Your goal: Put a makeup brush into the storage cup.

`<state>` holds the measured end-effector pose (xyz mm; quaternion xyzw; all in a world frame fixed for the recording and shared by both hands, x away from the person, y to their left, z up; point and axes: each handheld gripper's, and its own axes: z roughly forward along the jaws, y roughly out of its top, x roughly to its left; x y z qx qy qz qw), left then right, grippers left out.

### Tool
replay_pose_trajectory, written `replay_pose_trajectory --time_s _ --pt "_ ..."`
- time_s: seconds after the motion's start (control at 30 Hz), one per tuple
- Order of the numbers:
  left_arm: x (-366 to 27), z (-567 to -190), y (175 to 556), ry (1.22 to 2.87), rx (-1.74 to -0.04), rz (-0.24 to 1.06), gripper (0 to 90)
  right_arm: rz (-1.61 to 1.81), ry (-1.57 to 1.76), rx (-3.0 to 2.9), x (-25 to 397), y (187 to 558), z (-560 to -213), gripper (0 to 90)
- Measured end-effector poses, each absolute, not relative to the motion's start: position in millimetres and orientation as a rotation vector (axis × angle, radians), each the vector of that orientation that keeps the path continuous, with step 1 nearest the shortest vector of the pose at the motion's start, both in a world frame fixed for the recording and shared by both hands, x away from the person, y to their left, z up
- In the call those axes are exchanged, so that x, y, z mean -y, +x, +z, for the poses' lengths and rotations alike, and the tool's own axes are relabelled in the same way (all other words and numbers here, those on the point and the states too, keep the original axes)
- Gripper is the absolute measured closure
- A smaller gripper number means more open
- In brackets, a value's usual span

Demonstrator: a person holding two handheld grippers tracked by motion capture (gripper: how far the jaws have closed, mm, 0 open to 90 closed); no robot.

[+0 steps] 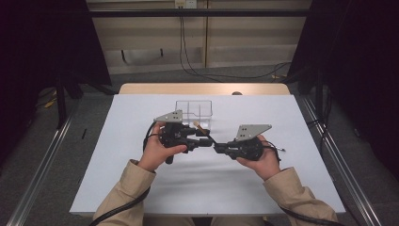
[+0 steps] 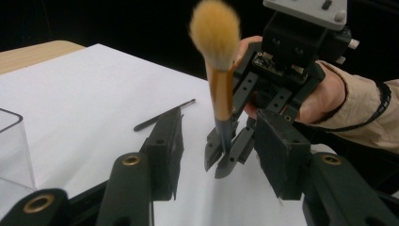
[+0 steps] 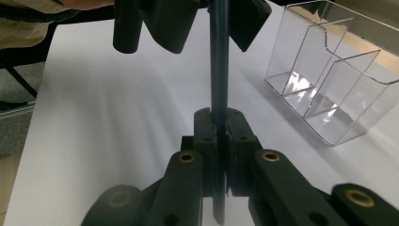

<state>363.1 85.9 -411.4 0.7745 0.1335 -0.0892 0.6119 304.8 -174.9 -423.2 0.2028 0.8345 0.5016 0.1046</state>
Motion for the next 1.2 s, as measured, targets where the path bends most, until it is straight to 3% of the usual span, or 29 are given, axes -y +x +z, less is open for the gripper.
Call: replay_pose_trajectory --time_s 0.67,1.2 --pt "-84 -413 362 1.771 -0.333 -0.213 79.8 1.525 0.643 -2.42 170 305 -425 84.8" --pt "-81 -414 360 1.742 -0.341 -0.197 83.1 1.57 0.724 -2.429 162 308 -430 84.5"
